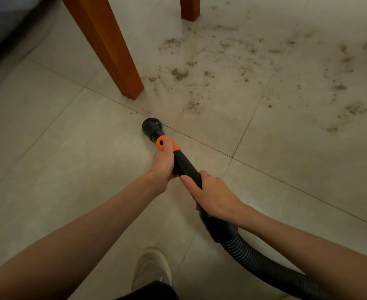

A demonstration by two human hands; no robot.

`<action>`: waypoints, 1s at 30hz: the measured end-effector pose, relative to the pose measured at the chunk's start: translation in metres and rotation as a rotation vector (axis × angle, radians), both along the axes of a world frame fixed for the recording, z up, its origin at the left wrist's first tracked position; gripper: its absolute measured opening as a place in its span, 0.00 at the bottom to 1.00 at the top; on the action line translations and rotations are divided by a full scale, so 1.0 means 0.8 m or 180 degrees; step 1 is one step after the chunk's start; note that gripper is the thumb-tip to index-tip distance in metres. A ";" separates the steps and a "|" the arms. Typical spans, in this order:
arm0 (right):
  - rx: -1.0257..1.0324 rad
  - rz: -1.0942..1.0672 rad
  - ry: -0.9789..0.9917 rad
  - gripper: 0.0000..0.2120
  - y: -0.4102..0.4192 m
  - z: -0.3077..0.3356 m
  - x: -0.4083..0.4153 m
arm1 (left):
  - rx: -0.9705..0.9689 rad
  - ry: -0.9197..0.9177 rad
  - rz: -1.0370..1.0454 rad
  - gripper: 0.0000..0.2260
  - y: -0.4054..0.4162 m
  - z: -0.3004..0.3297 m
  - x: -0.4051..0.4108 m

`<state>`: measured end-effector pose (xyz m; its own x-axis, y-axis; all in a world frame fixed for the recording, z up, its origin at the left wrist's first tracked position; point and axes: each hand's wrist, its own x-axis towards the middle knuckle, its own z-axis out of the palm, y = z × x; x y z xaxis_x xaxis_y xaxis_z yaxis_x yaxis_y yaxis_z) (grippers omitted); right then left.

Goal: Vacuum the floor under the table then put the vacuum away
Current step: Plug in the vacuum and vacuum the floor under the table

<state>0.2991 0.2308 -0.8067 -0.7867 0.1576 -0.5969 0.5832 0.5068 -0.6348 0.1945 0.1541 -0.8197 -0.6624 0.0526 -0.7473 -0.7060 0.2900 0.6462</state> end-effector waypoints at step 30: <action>0.0394 -0.0343 -0.0053 0.23 0.022 -0.004 0.031 | 0.0360 -0.0281 -0.0204 0.18 0.028 -0.002 0.030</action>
